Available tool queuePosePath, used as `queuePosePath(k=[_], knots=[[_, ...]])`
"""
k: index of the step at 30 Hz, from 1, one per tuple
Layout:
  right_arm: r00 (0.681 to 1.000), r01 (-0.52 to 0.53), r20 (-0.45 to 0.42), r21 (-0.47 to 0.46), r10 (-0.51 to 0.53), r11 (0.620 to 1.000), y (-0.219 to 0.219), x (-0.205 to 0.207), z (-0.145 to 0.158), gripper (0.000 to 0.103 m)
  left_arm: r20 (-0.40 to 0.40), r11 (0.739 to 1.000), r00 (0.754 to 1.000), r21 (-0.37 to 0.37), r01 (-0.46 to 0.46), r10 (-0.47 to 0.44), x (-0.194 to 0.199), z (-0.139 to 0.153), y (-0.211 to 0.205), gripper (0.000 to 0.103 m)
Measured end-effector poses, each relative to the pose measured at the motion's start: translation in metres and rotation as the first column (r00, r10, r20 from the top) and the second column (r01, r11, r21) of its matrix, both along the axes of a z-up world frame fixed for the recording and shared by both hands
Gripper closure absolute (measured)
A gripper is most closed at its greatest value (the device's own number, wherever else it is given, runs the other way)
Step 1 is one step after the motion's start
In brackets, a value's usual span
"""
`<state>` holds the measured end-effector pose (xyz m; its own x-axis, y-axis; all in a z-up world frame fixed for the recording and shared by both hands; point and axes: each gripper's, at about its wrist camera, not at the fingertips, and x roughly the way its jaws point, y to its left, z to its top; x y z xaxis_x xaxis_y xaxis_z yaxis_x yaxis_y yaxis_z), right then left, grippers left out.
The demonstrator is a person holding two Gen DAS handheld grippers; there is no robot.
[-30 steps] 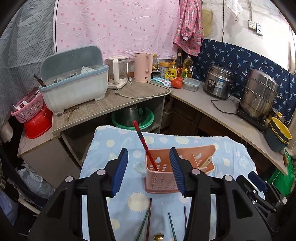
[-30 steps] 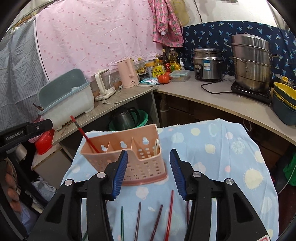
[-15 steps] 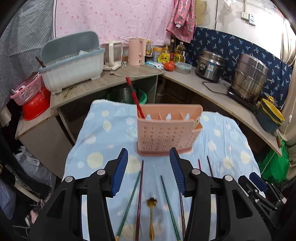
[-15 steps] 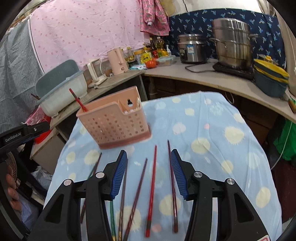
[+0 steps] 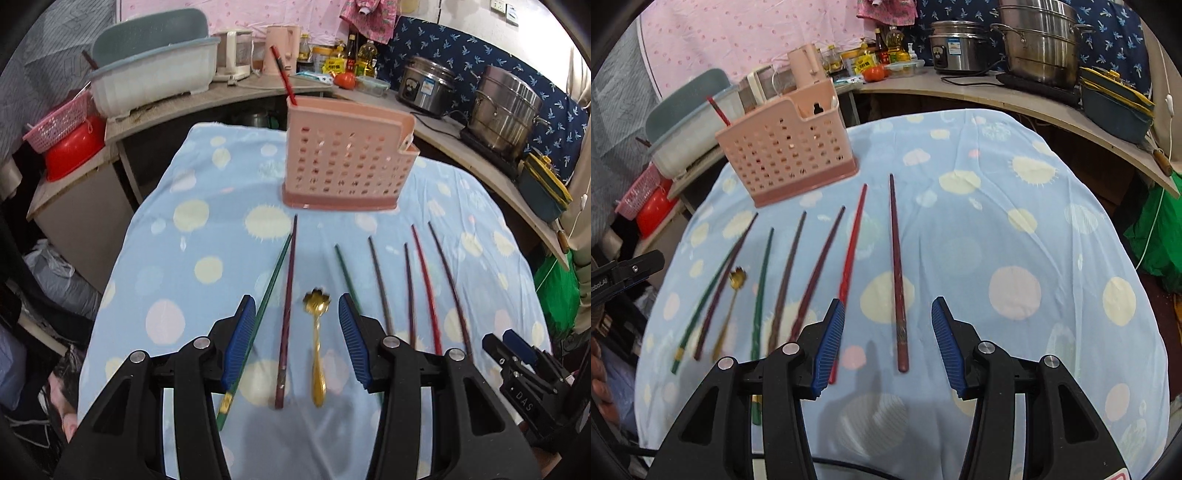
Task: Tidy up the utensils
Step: 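Grasp a green chopstick with the left tool while the right tool grasps a dark red chopstick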
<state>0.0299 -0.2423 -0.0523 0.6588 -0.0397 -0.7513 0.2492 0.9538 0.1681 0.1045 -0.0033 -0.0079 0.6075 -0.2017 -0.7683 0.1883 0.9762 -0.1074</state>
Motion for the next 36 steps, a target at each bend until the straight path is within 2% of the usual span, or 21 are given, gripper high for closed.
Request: queuePosePath(k=[3,7,10,17,22,31,36], knots=[[1.0,-0.01,-0.018,-0.03,0.01,1.0,0.003,-0.002,-0.011,0.055,-0.032,1.0,0.999,-0.001,-0.015,0.015,-0.008,-0.018,0.011,0.058],[0.999,-0.008,-0.04,-0.022,0.008,1.0,0.001,-0.002,-0.022,0.055,-0.06,0.999,0.998,0.016,-0.03,0.031,-0.015,-0.038,0.023,0.058],[0.999,-0.006,-0.044,-0.022,0.005,1.0,0.0,-0.001,-0.027,0.056,-0.069,0.999,0.996,0.031,-0.045,0.047,-0.021,-0.049,0.033,0.053],[0.998,-0.005,-0.059,-0.012,0.004,1.0,-0.002,0.002,-0.034,0.059,-0.093,0.996,0.992,0.029,-0.089,0.091,-0.021,-0.066,0.049,0.052],[0.998,-0.001,-0.067,-0.007,0.001,1.0,-0.003,0.004,-0.038,0.064,-0.095,0.997,0.992,0.033,-0.075,0.078,-0.018,-0.071,0.048,0.053],[0.998,-0.008,-0.065,-0.014,0.007,1.0,-0.002,0.007,-0.039,0.068,-0.108,0.998,0.992,0.034,-0.058,0.061,-0.021,-0.079,0.051,0.07],[0.998,-0.01,-0.067,-0.021,0.009,1.0,-0.001,0.009,-0.039,0.076,-0.115,0.998,0.992,0.025,-0.053,0.055,-0.025,-0.079,0.056,0.082]])
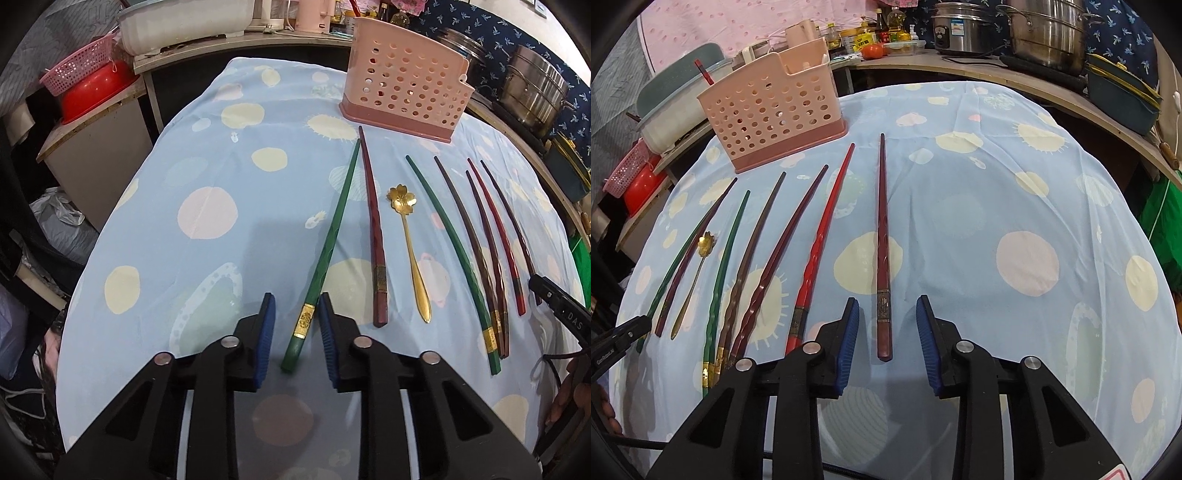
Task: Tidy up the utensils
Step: 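Grasp a green chopstick with the left tool while the right tool grasps a dark red chopstick, then lift both chopsticks into the pink holder and open both tools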
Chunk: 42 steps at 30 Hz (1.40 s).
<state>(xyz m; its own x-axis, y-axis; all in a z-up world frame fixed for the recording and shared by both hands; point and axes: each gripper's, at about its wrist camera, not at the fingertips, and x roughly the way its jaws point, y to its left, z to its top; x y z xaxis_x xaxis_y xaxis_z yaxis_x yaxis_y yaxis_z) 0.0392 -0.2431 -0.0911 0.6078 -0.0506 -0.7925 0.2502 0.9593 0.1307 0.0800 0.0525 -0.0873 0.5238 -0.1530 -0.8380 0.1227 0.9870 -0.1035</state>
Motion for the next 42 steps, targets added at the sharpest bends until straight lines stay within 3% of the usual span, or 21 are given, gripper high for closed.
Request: queuePosePath(k=[4,6,10,23,42], knots=[[1.0,0.0,0.001,-0.006,0.0,1.0,0.0,0.001,0.0,0.081,-0.008,1.0,1.0,-0.012,0.008,-0.008,-0.006,0.0,0.002,0.09],[1.0,-0.004,0.0,-0.01,0.004,1.0,0.0,0.001,-0.001,0.089,-0.007,1.0,1.0,-0.011,0.013,-0.013,-0.008,0.0,0.001,0.091],[1.0,-0.014,0.001,-0.017,0.014,1.0,0.001,0.0,-0.002,0.095,-0.006,1.0,1.0,-0.014,0.021,-0.021,-0.01,-0.001,0.0,0.092],[0.999,-0.026,0.026,0.004,0.026,1.0,0.003,-0.011,0.011,0.095,-0.004,0.998,0.999,-0.05,0.038,-0.038,-0.021,0.013,-0.006,0.096],[0.984,-0.035,0.176,0.046,0.027,0.998,0.001,-0.018,0.086,0.095,0.146,0.995,0.989,-0.094,0.035,-0.021,-0.014,0.095,-0.002,0.096]])
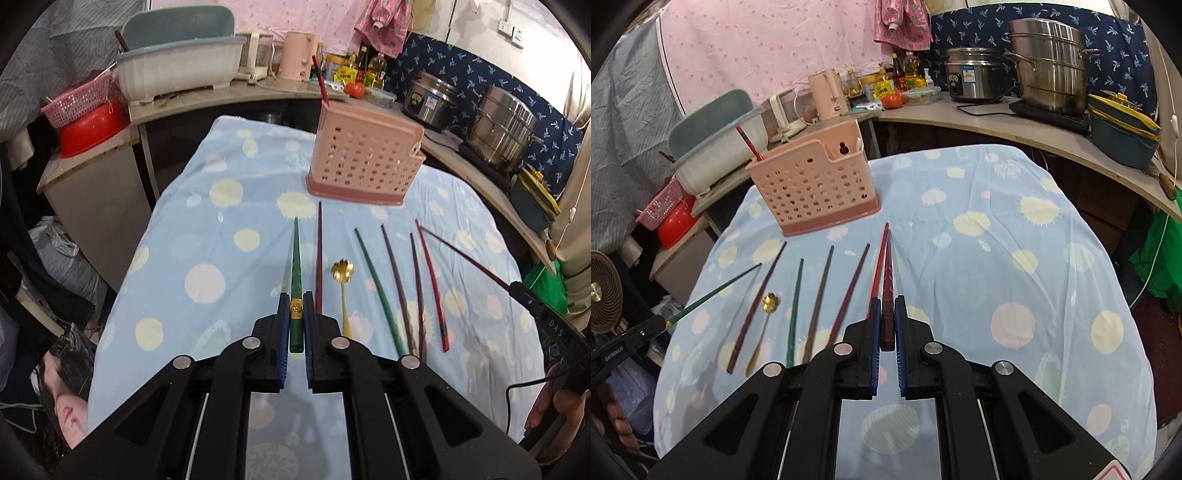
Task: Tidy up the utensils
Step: 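Lift both chopsticks into the pink holder and open both tools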
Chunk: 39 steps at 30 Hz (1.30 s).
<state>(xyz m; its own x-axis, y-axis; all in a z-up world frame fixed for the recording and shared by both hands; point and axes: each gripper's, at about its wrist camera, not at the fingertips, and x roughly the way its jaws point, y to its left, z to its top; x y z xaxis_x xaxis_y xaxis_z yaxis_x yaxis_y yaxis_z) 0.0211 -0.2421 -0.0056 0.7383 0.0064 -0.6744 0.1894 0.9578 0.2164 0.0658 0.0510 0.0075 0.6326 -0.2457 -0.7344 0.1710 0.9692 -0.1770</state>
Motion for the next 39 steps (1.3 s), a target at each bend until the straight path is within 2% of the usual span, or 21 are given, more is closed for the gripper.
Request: queuePosePath(k=[5,25,39], knots=[[1.0,0.01,0.029,0.026,-0.011,1.0,-0.005,0.002,0.015,0.095,0.045,1.0,0.999,-0.008,0.0,0.0,0.007,0.022,-0.003,0.096],[0.989,0.019,0.144,-0.003,-0.018,1.0,-0.019,0.028,0.082,0.095,0.182,0.999,0.983,0.007,0.032,-0.033,0.055,0.099,-0.034,0.096],[0.962,-0.028,0.272,-0.022,0.033,0.999,-0.019,0.078,0.151,0.096,0.321,0.997,0.944,0.011,0.074,-0.074,0.096,0.177,-0.065,0.096]])
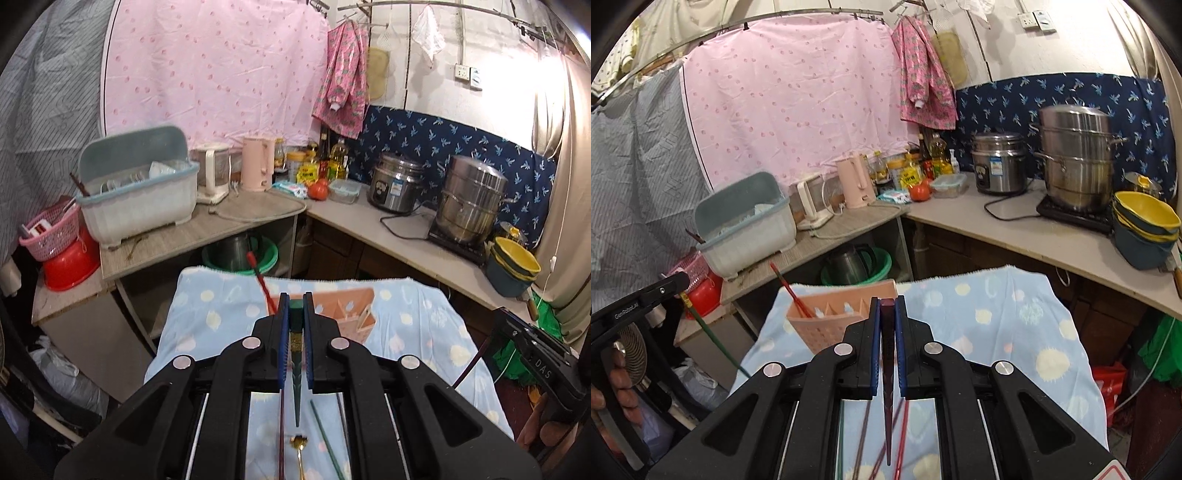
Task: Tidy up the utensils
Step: 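Lift both chopsticks into the pink holder and open both tools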
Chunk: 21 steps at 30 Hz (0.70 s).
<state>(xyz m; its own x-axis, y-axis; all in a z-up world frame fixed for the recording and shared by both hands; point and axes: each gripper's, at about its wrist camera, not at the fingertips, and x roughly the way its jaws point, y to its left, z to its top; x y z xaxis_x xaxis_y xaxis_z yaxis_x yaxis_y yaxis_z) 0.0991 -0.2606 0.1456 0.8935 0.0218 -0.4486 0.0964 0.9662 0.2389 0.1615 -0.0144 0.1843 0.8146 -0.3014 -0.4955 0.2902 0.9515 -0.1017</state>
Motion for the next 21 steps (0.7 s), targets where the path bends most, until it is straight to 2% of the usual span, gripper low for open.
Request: queuePosePath(k=[10,16,21], knots=[[0.993,0.01,0.119,-0.058,-0.003,0.998,0.0,0.069,0.055,0.096,0.108,1.0,0.994,-0.031,-0.007,0.01,0.054,0.057,-0.015,0.096],[0.986,0.019,0.169,-0.062,-0.008,0.998,0.004,0.11,0.069,0.096,0.127,0.999,0.991,-0.025,-0.031,0.034,0.091,0.059,-0.023,0.096],[0.99,0.015,0.142,-0.076,-0.004,0.997,0.014,0.142,0.05,0.096,0.101,0.999,0.994,-0.008,-0.049,0.049,0.116,0.041,-0.026,0.096]])
